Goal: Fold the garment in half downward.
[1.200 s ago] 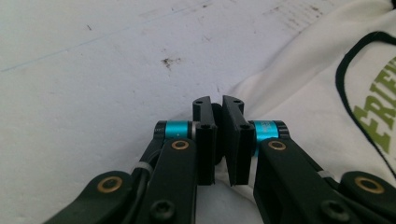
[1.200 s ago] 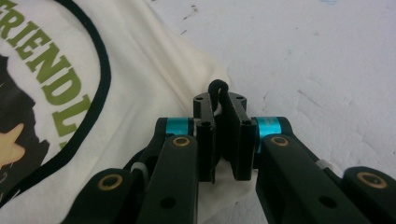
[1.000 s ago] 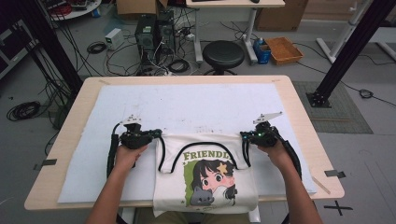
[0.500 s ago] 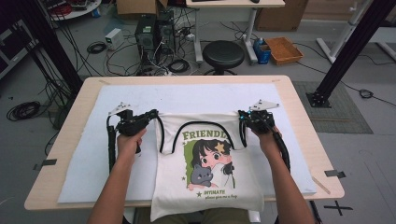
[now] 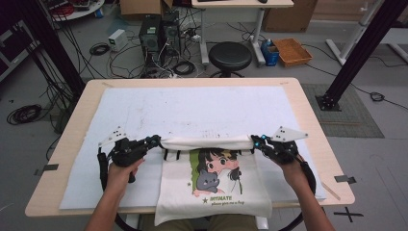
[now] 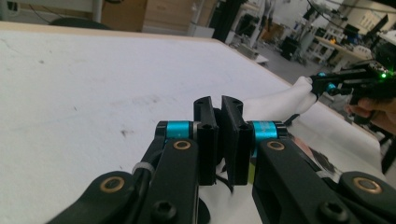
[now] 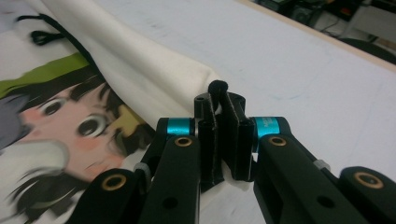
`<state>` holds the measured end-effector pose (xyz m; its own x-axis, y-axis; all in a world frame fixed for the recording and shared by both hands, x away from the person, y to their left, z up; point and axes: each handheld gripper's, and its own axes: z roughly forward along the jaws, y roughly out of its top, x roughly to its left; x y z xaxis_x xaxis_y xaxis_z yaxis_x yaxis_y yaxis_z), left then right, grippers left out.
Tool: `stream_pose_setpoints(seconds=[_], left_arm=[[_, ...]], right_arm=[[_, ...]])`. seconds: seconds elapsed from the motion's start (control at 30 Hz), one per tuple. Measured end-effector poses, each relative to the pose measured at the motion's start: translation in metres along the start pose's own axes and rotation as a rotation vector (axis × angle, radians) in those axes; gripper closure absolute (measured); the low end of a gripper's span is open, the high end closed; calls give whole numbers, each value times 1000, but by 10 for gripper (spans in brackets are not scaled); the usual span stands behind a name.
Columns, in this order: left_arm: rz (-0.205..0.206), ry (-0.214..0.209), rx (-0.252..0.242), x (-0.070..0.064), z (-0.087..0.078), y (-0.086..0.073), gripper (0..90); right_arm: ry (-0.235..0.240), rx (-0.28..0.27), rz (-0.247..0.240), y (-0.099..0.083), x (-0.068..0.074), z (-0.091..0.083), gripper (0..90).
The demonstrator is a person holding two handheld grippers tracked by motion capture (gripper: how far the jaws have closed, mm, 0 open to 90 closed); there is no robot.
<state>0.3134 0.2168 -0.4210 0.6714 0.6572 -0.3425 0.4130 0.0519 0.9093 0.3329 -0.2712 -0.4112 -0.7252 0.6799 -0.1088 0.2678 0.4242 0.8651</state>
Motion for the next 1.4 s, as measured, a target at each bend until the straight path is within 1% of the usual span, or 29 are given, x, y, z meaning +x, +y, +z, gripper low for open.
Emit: stream_pose_setpoints(seconds=[0.1, 0.13, 0.27, 0.33, 0.37, 0.4, 0.43, 0.47, 0.5, 0.53, 0.57, 0.6, 0.63, 0.67, 0.7, 0.73, 0.8, 0.83, 0.9, 0.93, 1.0, 1.03, 1.07, 1.1, 1.13, 1.17, 1.2, 1.23, 1.4], left_arm=[[42, -14, 78, -10, -4, -6, 844], [53, -20, 99, -14, -6, -9, 844], [75, -42, 170, -23, -13, -22, 843], [86, -76, 201, -26, -17, -23, 832], [85, -97, 216, -26, -18, -20, 801], [77, -98, 215, -26, -19, -16, 702], [68, -77, 208, -25, -20, -12, 581], [66, -8, 191, -22, -20, -4, 493], [66, -8, 191, -22, -20, -4, 456], [66, 27, 185, -19, -19, -1, 456], [52, 99, 176, -12, -13, 2, 429], [52, 99, 176, -12, -13, 2, 417], [31, 138, 189, -6, -7, 3, 406], [11, 189, 216, 1, 4, 2, 400], [11, 189, 216, 1, 4, 2, 400], [-9, 241, 250, 8, 17, -1, 400], [-19, 248, 267, 10, 23, -2, 400], [-18, 247, 281, 11, 29, -4, 400], [-11, 234, 304, 11, 36, -8, 396], [-4, 228, 313, 10, 39, -9, 396], [16, 245, 344, 8, 44, -13, 387], [22, 245, 355, 7, 46, -14, 387], [36, 241, 367, 7, 47, -16, 390], [51, 241, 371, 5, 48, -17, 530], [69, 228, 372, 4, 48, -18, 657], [100, 216, 375, 1, 47, -18, 657], [144, 236, 393, -2, 48, -19, 794], [143, 238, 396, -3, 48, -19, 856], [119, 223, 369, -1, 45, -16, 866]], right_arm=[[52, 29, -5, -7, 7, -9, 846], [70, 56, -20, -12, 11, -15, 845], [91, 87, -16, -19, 17, -20, 841], [130, 107, -3, -23, 19, -22, 820], [145, 116, 7, -24, 20, -24, 788], [159, 112, 14, -23, 20, -25, 723], [175, 106, 29, -22, 19, -26, 668], [161, 72, 62, -17, 15, -28, 551], [148, 52, 86, -14, 13, -28, 518], [148, 52, 86, -14, 13, -28, 518], [100, 26, 109, -9, 9, -27, 450], [100, 26, 109, -9, 9, -27, 450], [11, 44, 140, -7, 4, -21, 414], [-15, 59, 155, -8, 1, -19, 402], [-35, 81, 183, -8, -2, -14, 402], [-47, 100, 204, -9, -6, -9, 400], [-46, 118, 220, -10, -10, -4, 395], [-20, 140, 238, -11, -16, 9, 393], [-15, 153, 242, -11, -16, 13, 393], [-8, 178, 244, -12, -17, 18, 393], [-14, 241, 247, -14, -17, 27, 411], [-9, 256, 243, -16, -17, 30, 447], [11, 258, 246, -18, -16, 31, 485], [54, 246, 247, -19, -16, 29, 639], [66, 245, 235, -19, -15, 28, 685], [66, 245, 235, -19, -15, 28, 685], [73, 252, 222, -18, -14, 27, 748], [92, 263, 204, -17, -11, 26, 838], [79, 268, 163, -14, -11, 23, 860]])
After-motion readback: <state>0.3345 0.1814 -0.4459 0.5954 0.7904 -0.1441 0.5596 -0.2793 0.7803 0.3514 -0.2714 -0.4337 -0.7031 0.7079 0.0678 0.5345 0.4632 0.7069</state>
